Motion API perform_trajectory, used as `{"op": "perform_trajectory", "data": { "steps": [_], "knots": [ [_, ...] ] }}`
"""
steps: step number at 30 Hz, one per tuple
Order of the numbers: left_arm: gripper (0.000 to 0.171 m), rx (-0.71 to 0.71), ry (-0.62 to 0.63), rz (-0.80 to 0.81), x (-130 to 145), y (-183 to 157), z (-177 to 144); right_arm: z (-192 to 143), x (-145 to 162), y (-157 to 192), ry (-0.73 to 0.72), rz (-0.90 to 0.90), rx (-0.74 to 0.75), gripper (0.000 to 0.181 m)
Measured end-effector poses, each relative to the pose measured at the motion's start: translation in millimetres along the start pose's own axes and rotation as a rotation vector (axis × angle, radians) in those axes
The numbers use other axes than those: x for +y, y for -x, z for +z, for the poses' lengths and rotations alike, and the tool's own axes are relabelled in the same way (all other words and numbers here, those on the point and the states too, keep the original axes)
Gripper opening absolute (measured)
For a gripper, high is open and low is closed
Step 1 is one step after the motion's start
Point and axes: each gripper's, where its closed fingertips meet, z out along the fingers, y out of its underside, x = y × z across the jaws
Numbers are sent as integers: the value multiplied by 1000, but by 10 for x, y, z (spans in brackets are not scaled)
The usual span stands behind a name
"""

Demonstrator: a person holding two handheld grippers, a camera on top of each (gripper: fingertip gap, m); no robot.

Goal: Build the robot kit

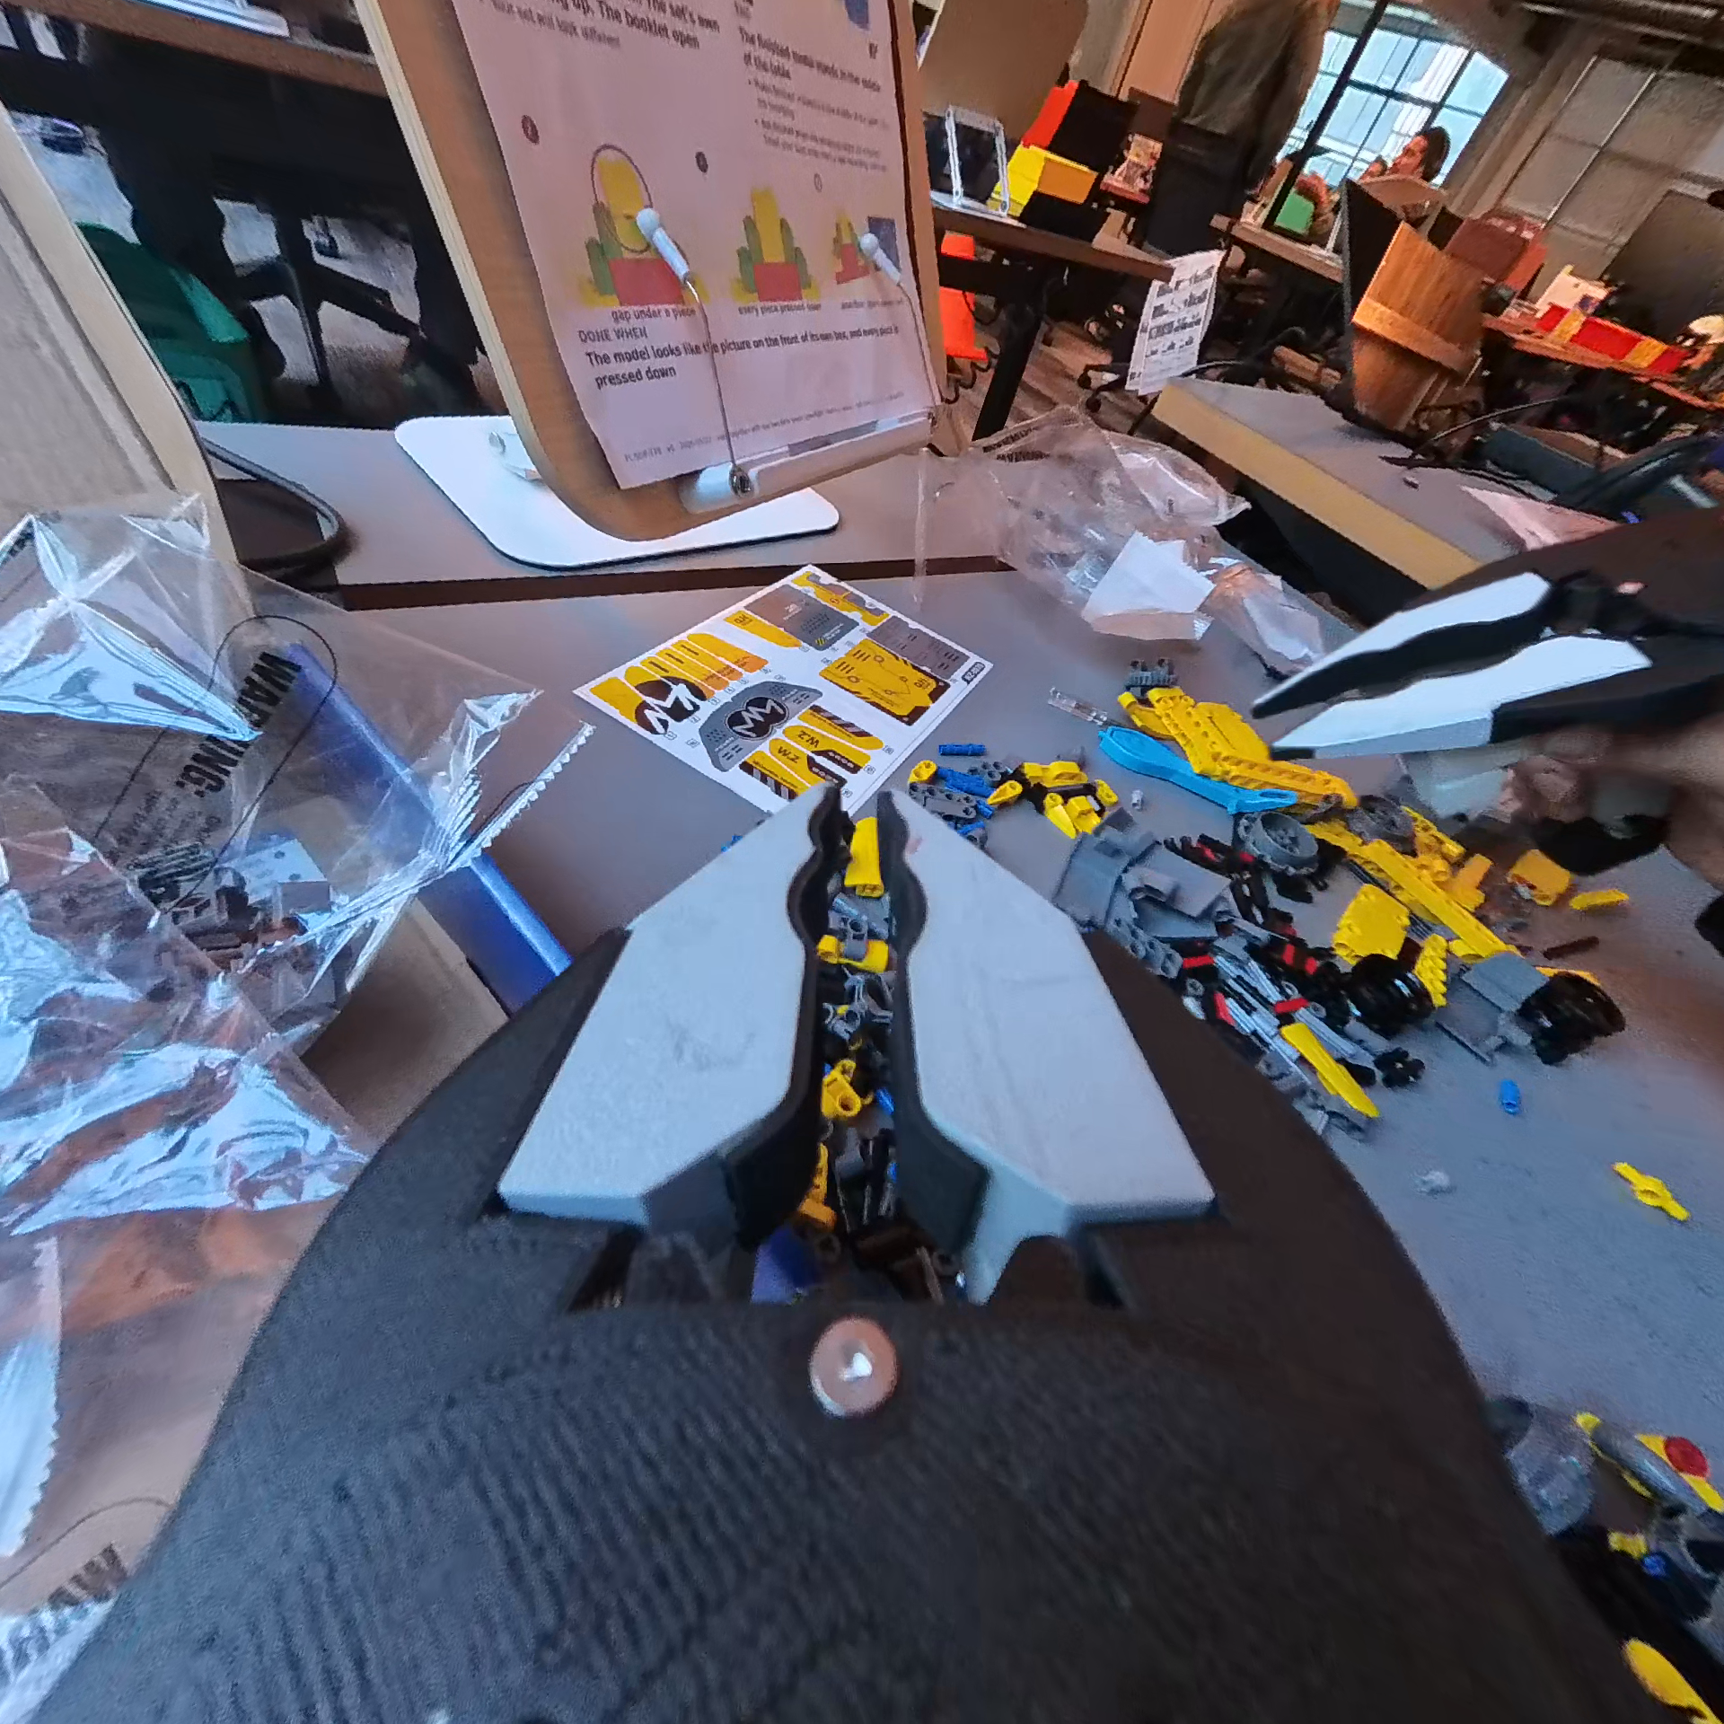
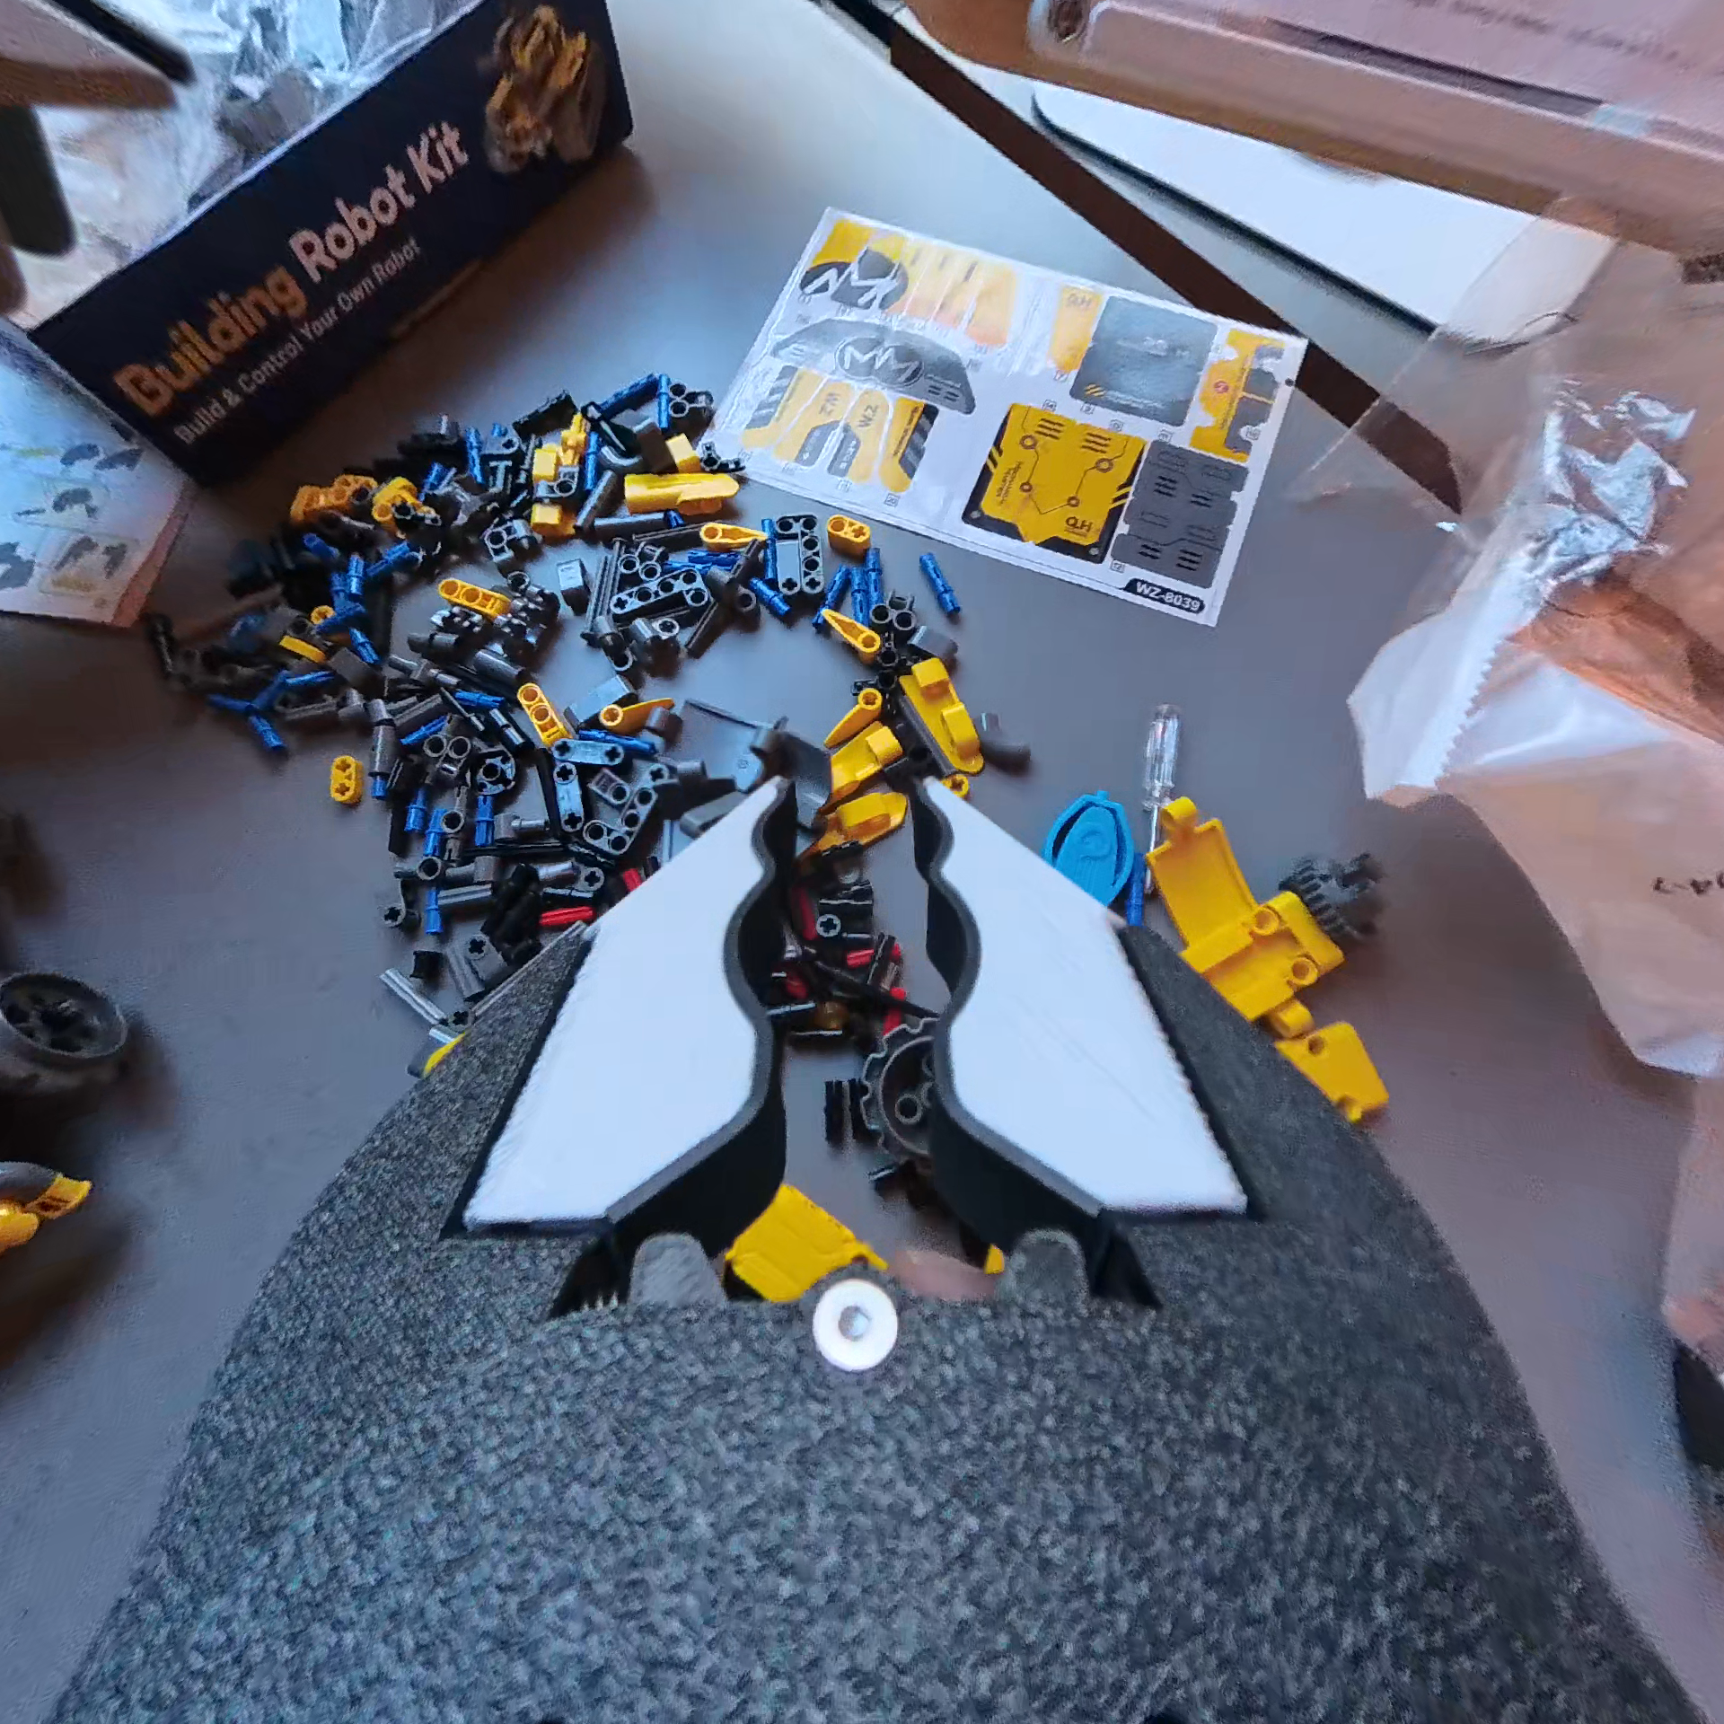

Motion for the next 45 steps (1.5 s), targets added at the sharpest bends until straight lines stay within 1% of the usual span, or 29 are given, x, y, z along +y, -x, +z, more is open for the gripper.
{"op": "perform_trajectory", "data": {
  "steps": [4, 8, 11, 13, 15, 18, 21, 23, 26, 29, 32, 37, 39, 45],
  "knots": [
    [4, 0, -4, 1, -15, -3, -8, -12, 35, 55, -15, 1, -5, 23],
    [3, -5, -4, 18, -13, -7, -8, 56, 95, 16, 43, -43, 23, 24],
    [3, 2, 12, 5, 23, -1, 15, 97, 82, 131, 50, -39, -36, 24],
    [3, 5, 11, 3, 22, -2, 14, 126, 132, 229, 84, -60, -69, 26],
    [2, -3, 7, 7, 15, 13, 8, 112, 221, 422, 120, -98, -137, 27],
    [2, 6, 6, -2, 10, 3, 5, -27, 417, 799, 154, -166, -254, 27],
    [2, 7, 9, 6, 18, -13, 14, -212, 628, 1122, 170, -237, -319, 20],
    [3, 11, 18, 12, 38, -32, 28, -280, 753, 1275, 187, -267, -335, 19],
    [2, 8, 31, 25, 73, -43, 48, -261, 911, 1386, 222, -294, -325, 22],
    [2, 6, 25, 22, 61, -36, 37, -182, 1037, 1381, 260, -324, -292, 23],
    [1, 7, 13, 11, 31, -23, 17, -110, 1093, 1338, 277, -345, -261, 15],
    [1, 9, 13, 7, 31, -18, 18, -86, 996, 1211, 241, -310, -218, 12],
    [1, 10, 14, 6, 35, -21, 22, -113, 889, 1198, 201, -293, -222, 14],
    [1, 13, 4, 1, 9, -22, 6, -156, 546, 1015, 102, -239, -177, 19]
  ]
}}
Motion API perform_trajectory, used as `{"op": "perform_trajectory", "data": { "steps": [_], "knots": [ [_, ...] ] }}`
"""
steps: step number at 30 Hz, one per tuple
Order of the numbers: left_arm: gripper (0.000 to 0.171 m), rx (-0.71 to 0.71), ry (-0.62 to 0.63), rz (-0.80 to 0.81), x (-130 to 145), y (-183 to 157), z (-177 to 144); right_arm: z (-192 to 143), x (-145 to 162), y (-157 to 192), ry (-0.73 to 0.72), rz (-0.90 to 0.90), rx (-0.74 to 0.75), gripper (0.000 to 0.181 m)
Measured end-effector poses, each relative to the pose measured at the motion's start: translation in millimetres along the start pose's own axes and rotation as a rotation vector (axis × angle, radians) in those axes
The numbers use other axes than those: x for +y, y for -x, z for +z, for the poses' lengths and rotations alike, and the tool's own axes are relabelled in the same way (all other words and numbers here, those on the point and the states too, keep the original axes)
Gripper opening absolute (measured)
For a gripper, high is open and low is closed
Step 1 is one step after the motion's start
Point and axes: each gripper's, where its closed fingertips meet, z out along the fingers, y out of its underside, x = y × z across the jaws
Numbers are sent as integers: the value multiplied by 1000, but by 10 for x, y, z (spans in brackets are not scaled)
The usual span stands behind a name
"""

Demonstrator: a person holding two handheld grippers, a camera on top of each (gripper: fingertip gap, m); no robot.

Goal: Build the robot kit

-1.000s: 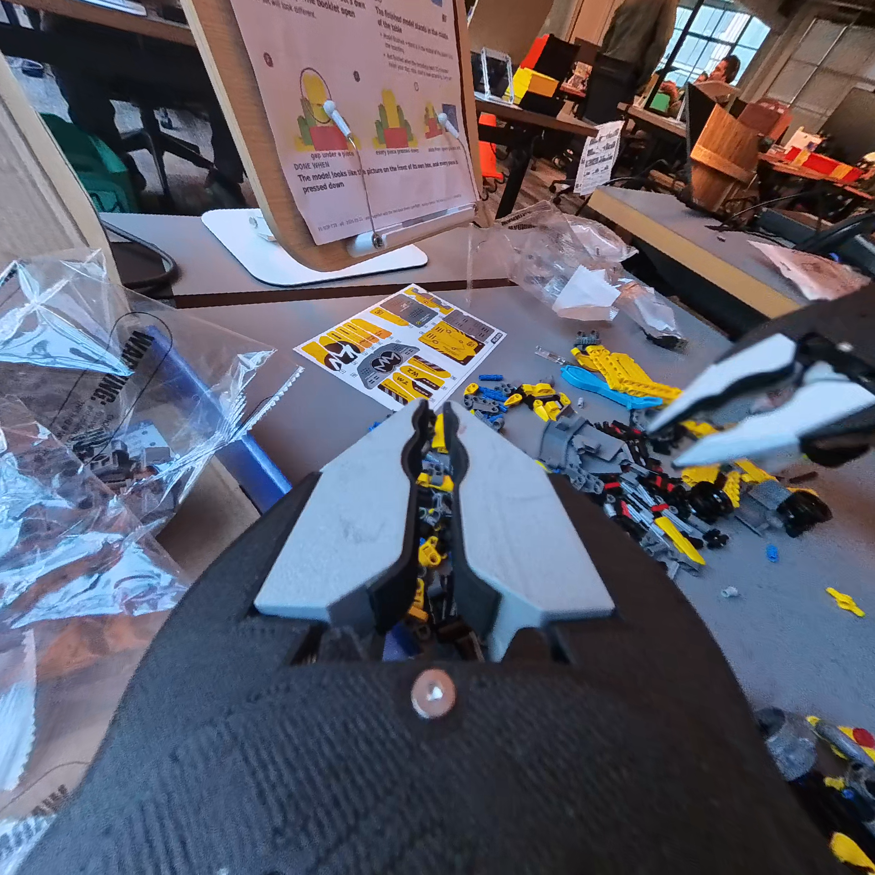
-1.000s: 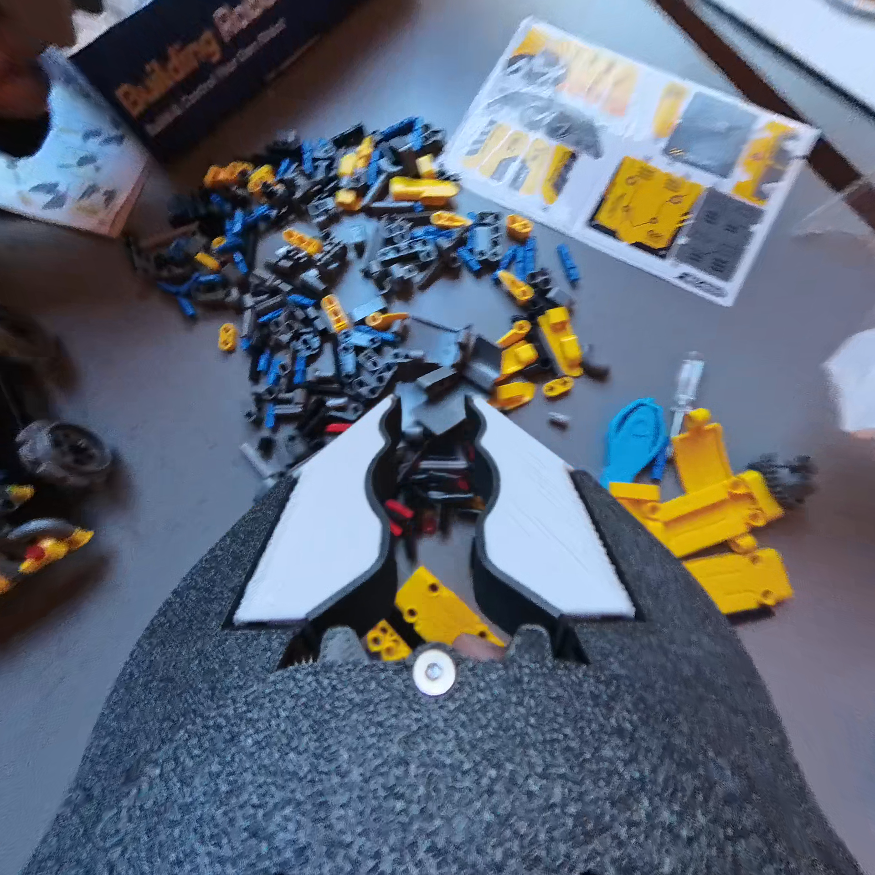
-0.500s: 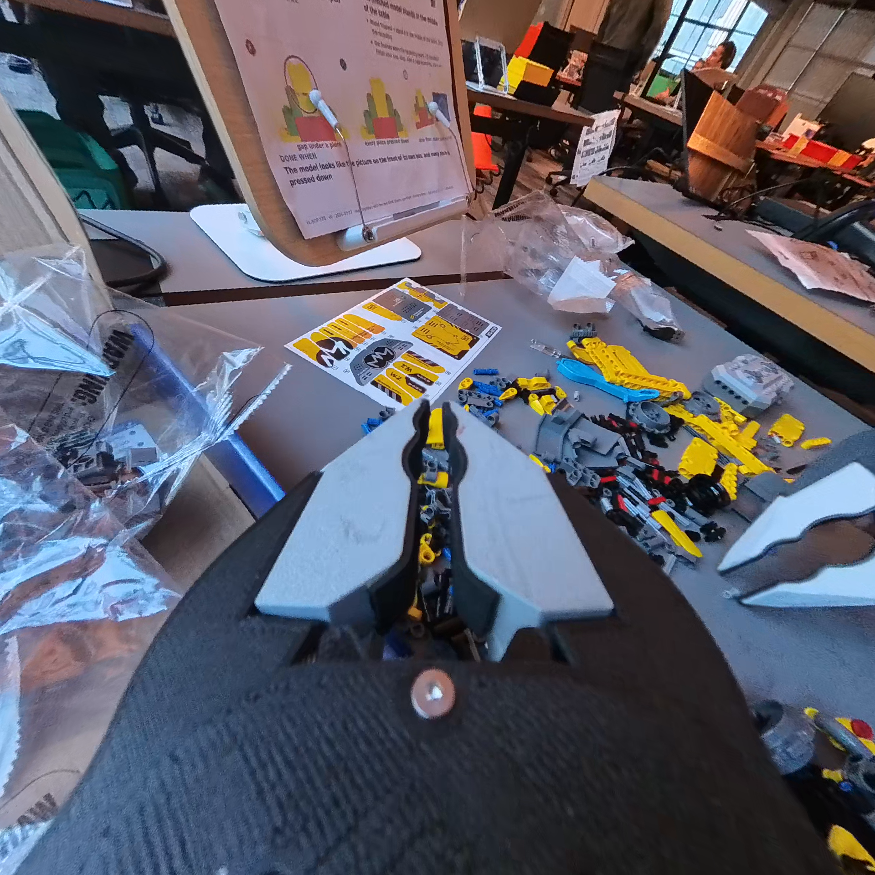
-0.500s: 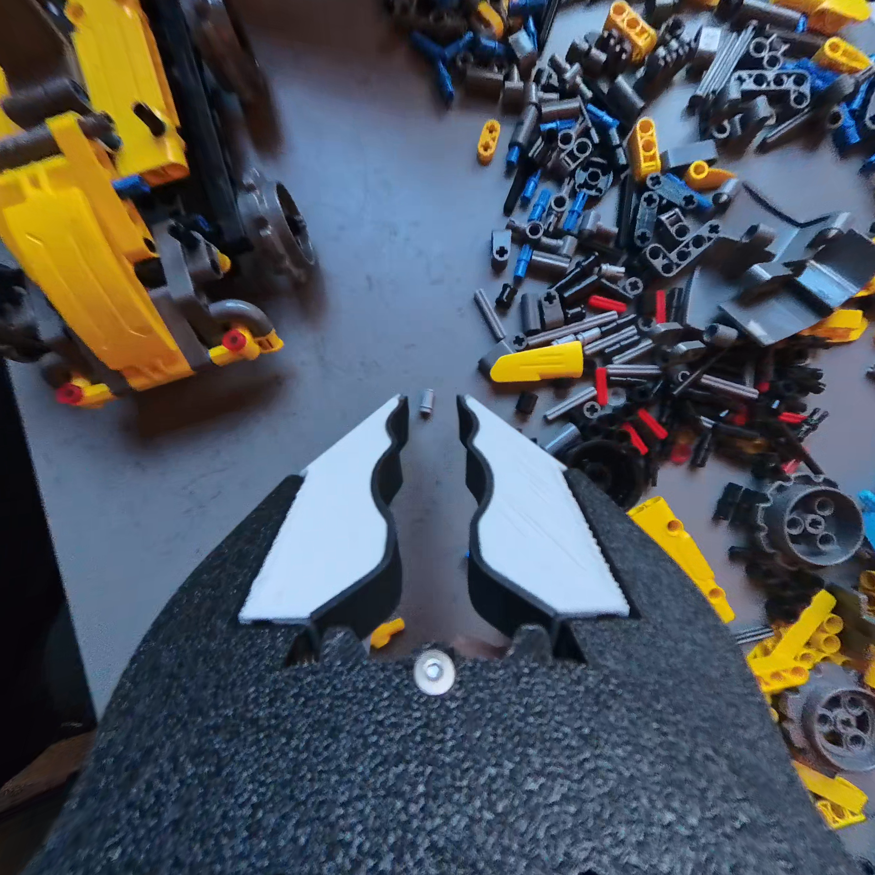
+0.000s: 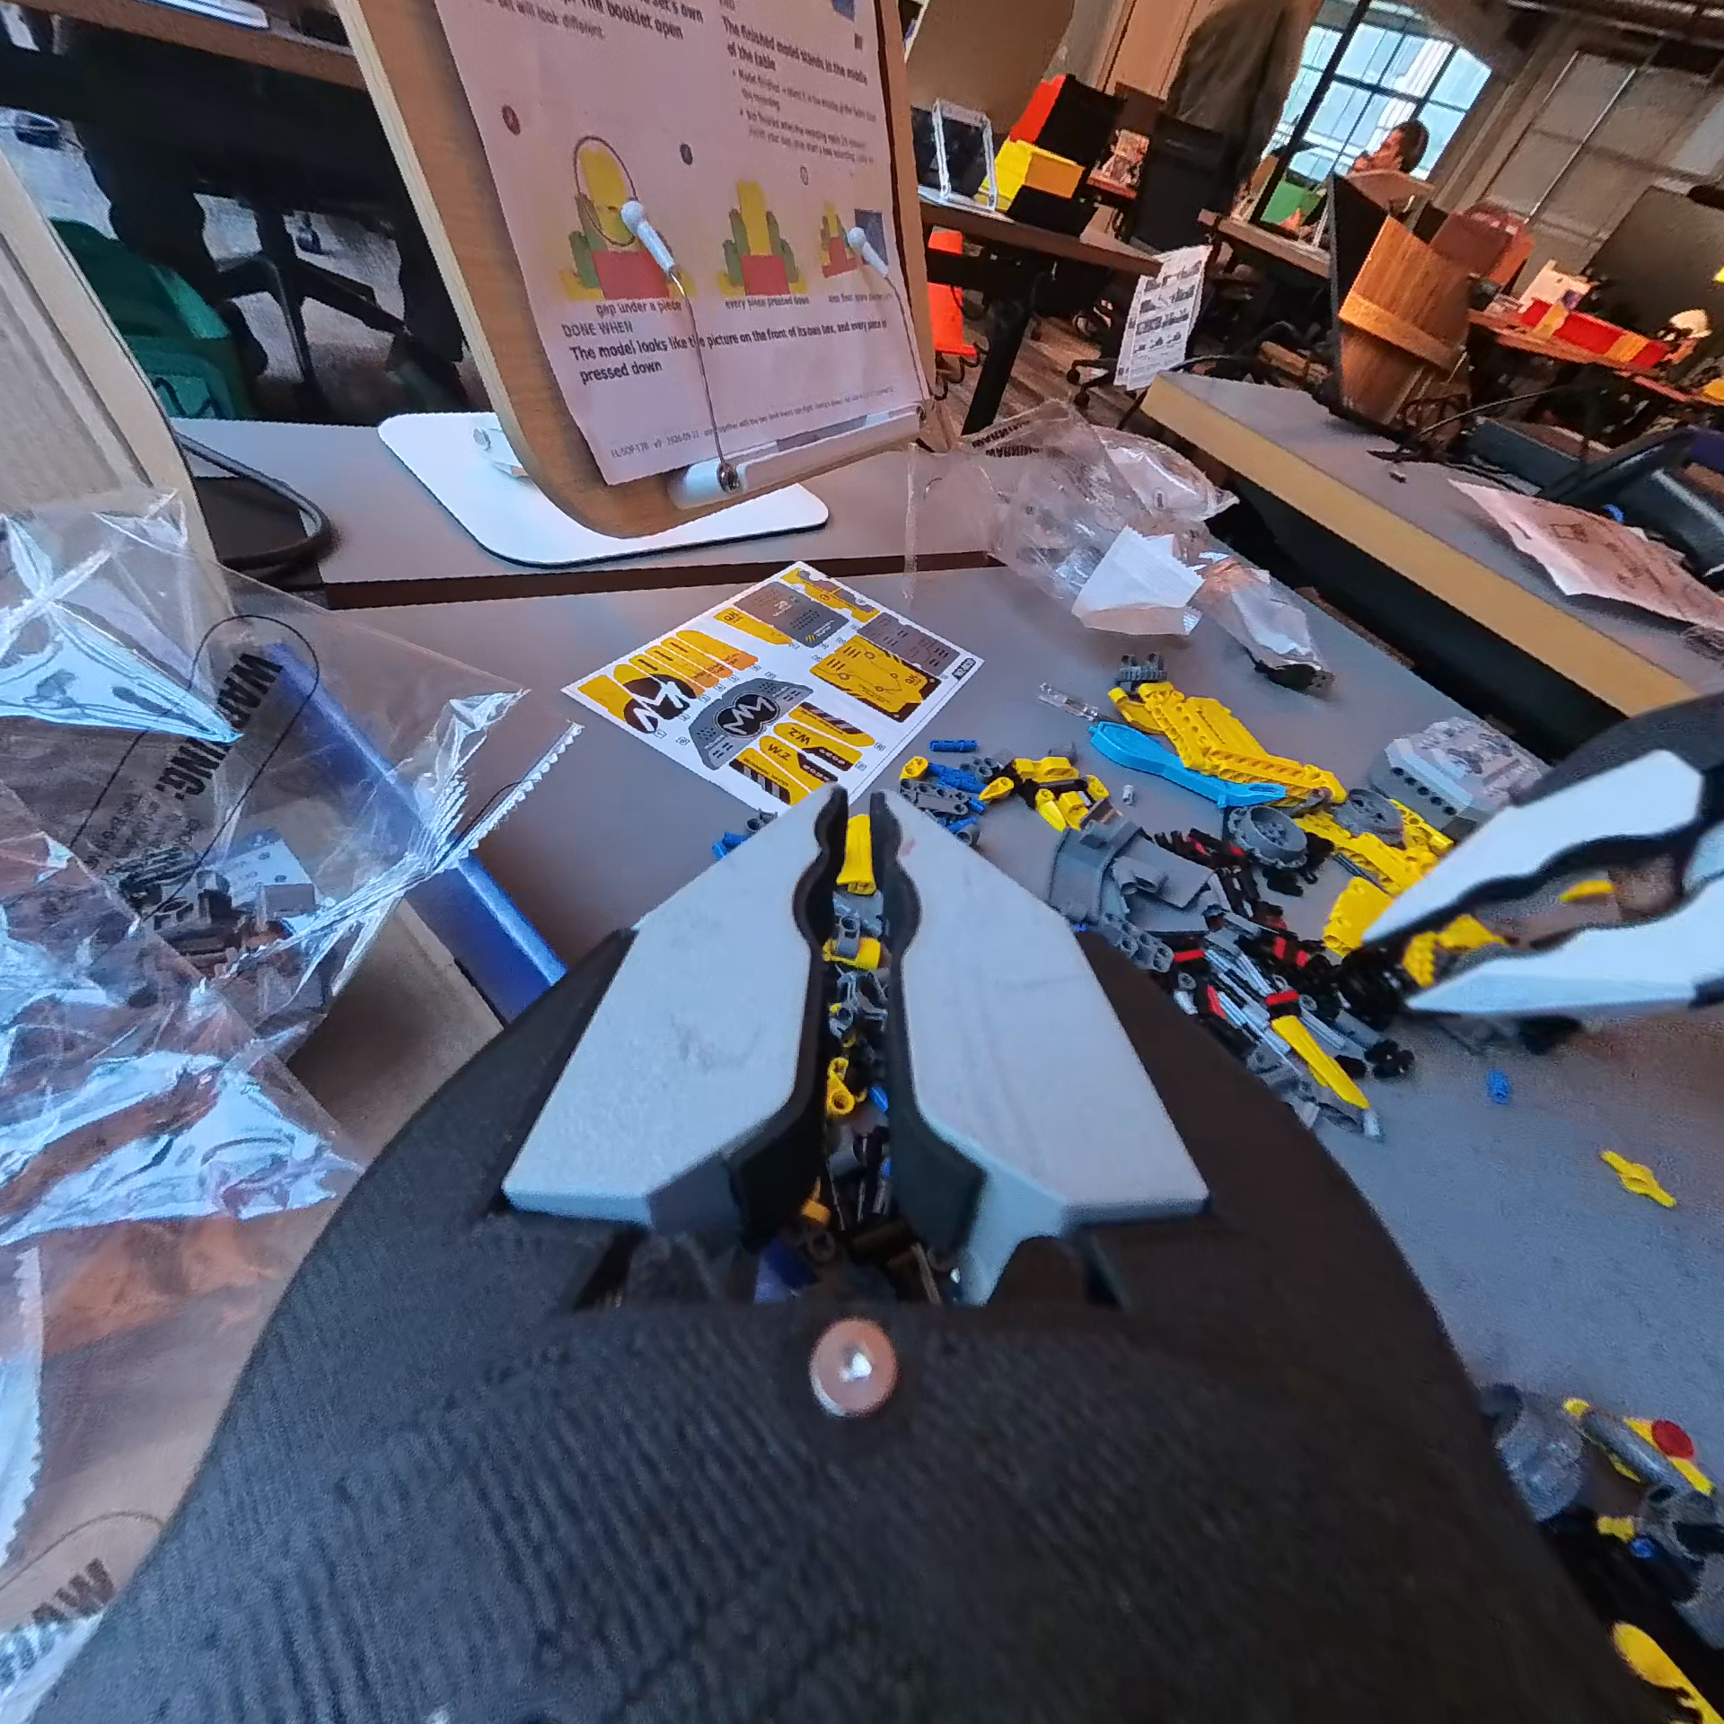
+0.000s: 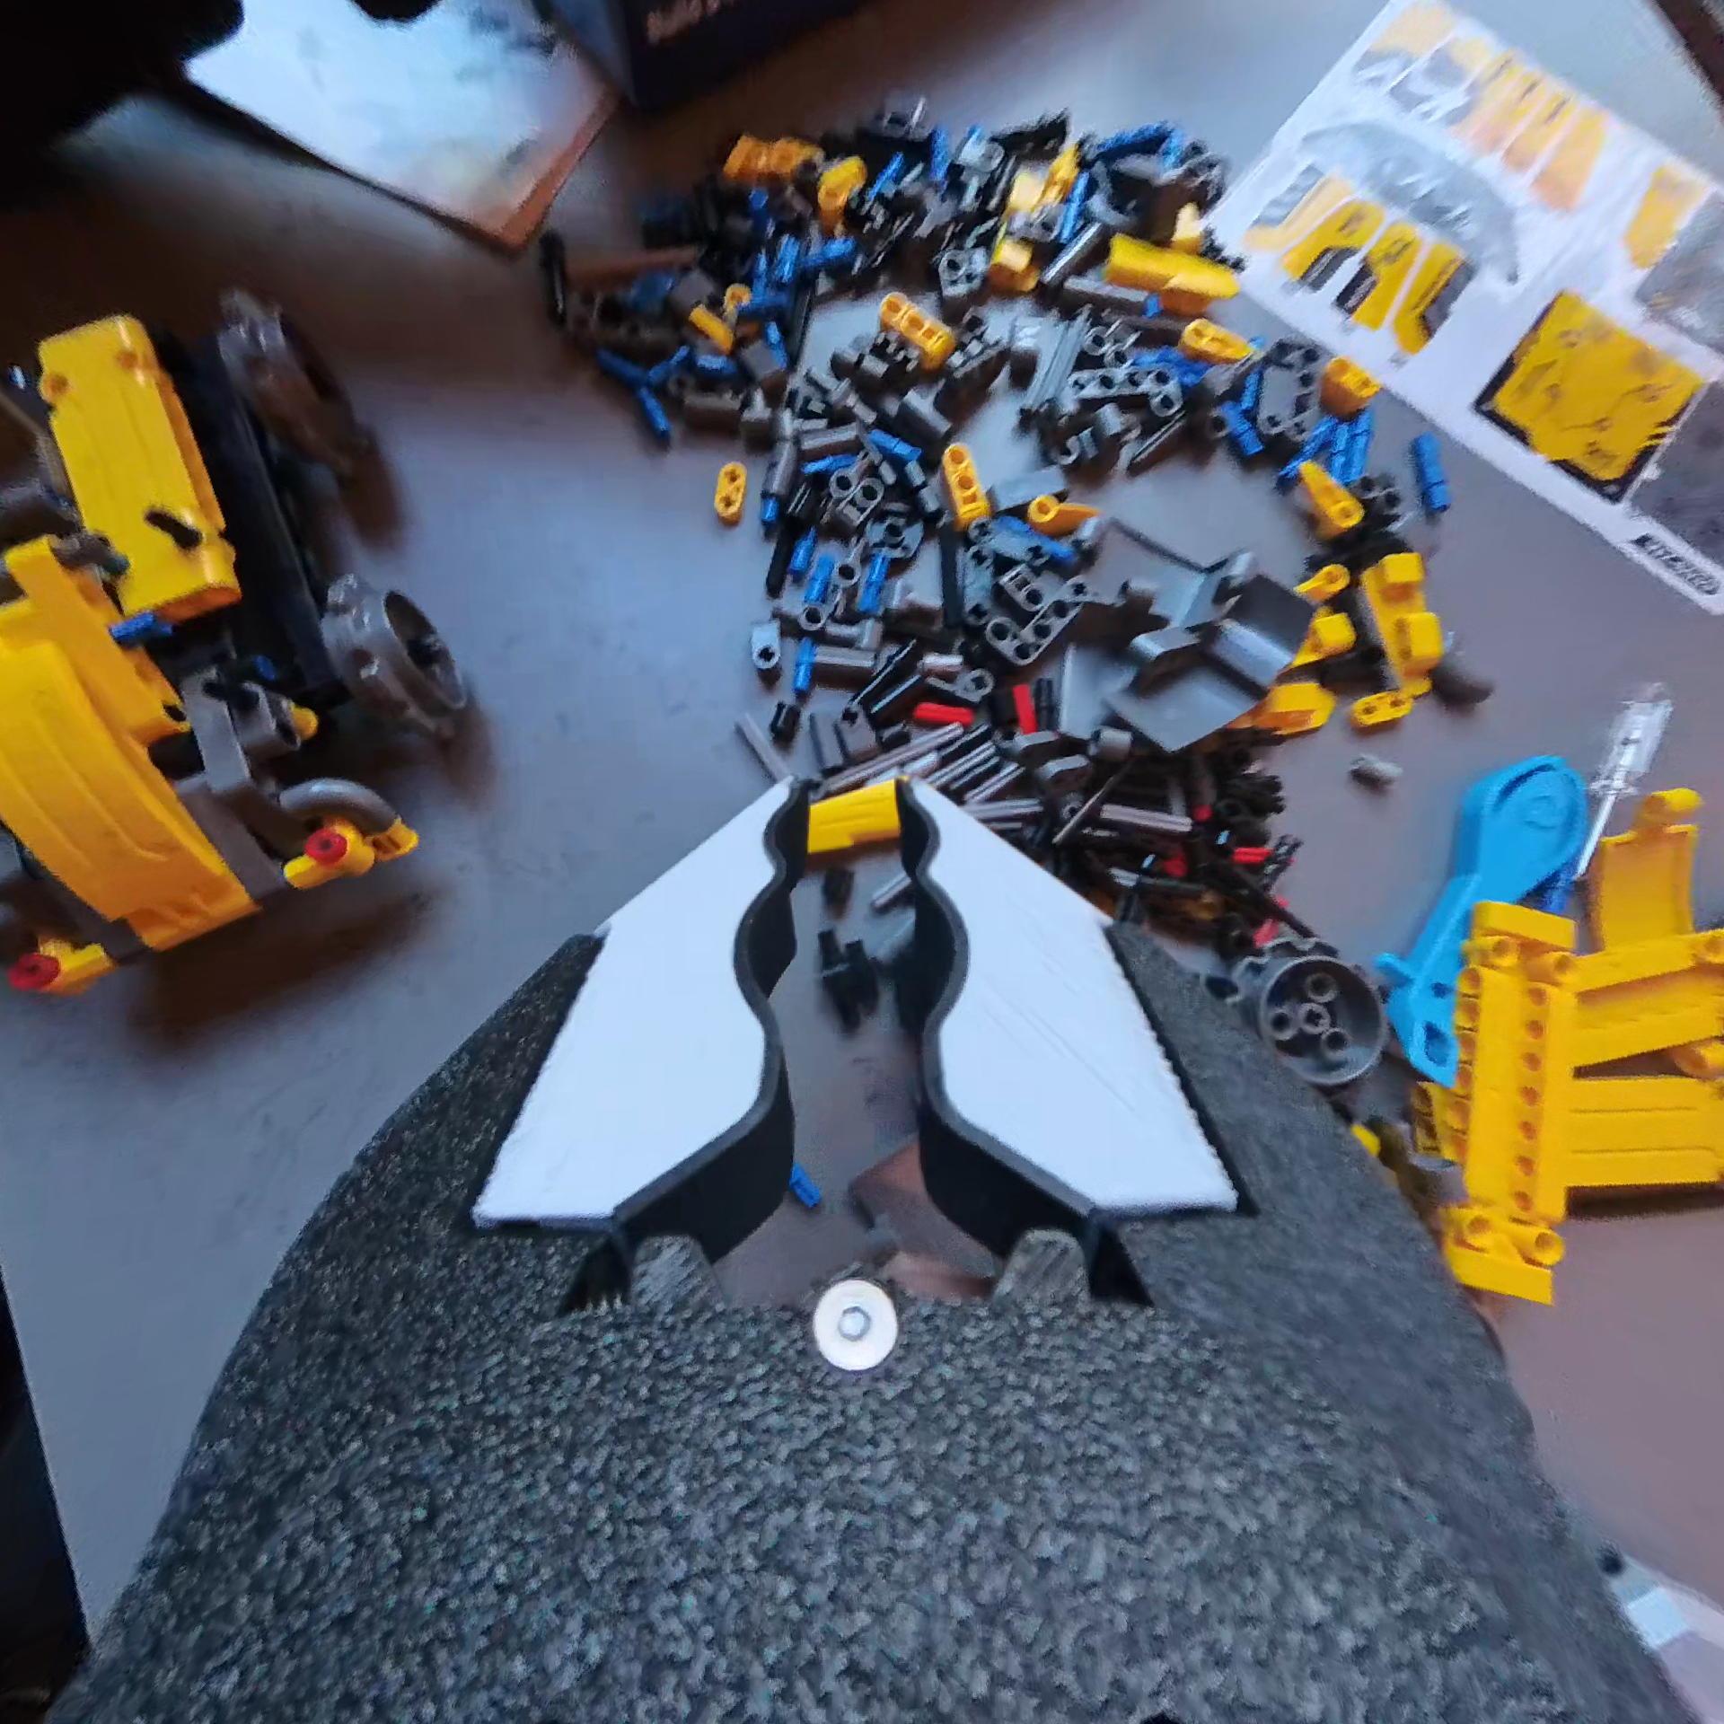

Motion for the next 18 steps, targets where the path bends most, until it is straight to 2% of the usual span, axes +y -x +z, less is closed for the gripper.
{"op": "perform_trajectory", "data": {
  "steps": [5, 8, 12, 15, 18],
  "knots": [
    [1, 1, -3, 5, -6, -24, 5, 129, -402, -221, -72, 54, 23, 18],
    [1, -18, 4, 28, 12, -20, 18, 440, -777, -335, -42, 63, -11, 18],
    [2, -84, -30, 48, -58, 86, -22, 1012, -1256, -469, 18, 56, -41, 16],
    [1, -152, -63, 44, -124, 214, -76, 1390, -1324, -577, 105, 45, -17, 15],
    [1, -138, -75, 15, -142, 213, -83, 1559, -1286, -615, 161, 37, 2, 13]
  ]
}}
